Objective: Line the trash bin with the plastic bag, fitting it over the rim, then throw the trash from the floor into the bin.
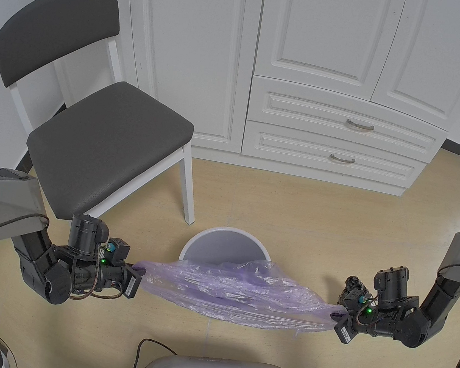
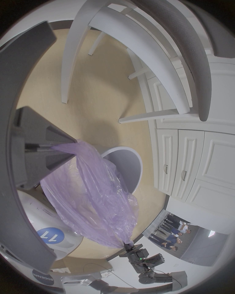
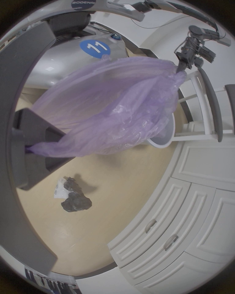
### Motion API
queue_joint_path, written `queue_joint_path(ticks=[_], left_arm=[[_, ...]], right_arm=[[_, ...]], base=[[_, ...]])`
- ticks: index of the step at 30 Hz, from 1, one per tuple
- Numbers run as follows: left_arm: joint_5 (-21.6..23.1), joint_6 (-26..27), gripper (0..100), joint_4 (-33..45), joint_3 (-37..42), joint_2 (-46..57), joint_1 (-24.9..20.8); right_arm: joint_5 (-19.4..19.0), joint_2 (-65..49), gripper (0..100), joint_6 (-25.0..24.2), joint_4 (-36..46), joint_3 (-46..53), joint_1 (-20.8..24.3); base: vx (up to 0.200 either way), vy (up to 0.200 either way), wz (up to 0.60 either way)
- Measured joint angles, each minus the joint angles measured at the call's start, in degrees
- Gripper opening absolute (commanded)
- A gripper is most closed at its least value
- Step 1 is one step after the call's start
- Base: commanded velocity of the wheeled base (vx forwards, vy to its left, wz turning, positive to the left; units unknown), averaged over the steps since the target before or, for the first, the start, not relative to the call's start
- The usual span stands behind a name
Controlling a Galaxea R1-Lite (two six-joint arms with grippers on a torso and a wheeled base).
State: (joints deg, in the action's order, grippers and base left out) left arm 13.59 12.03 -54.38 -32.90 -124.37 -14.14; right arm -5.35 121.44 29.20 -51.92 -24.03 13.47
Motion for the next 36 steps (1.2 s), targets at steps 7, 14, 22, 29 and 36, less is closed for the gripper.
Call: queue_joint_path(ticks=[7, 14, 22, 29, 36], left_arm=[[0.7, 2.1, 0, 1.0, 0.9, 1.1, 0.0], [0.7, 2.6, 0, 0.9, 0.7, -1.6, -0.8], [0.0, 2.1, 0, 0.5, -2.4, -6.8, -1.3], [-3.6, -5.1, 0, -2.4, -6.5, -10.5, -1.9], [-5.4, -8.8, 0, -6.8, -8.9, -12.6, -2.9]], right_arm=[[0.0, -2.0, 0, 1.5, 1.5, 0.2, -0.2], [0.0, -0.8, 0, 1.4, 1.6, -0.4, 0.0], [0.4, 3.3, 0, 0.3, 1.3, -3.3, 0.5], [0.5, 6.4, 0, -6.9, -0.9, -7.1, 0.4], [0.6, 10.8, 0, -10.8, -13.9, -9.1, 0.5]], base=[[0.000, 0.000, 0.00], [0.000, 0.000, 0.00], [0.000, 0.000, 0.00], [0.000, 0.000, 0.00], [0.000, 0.000, 0.00]])
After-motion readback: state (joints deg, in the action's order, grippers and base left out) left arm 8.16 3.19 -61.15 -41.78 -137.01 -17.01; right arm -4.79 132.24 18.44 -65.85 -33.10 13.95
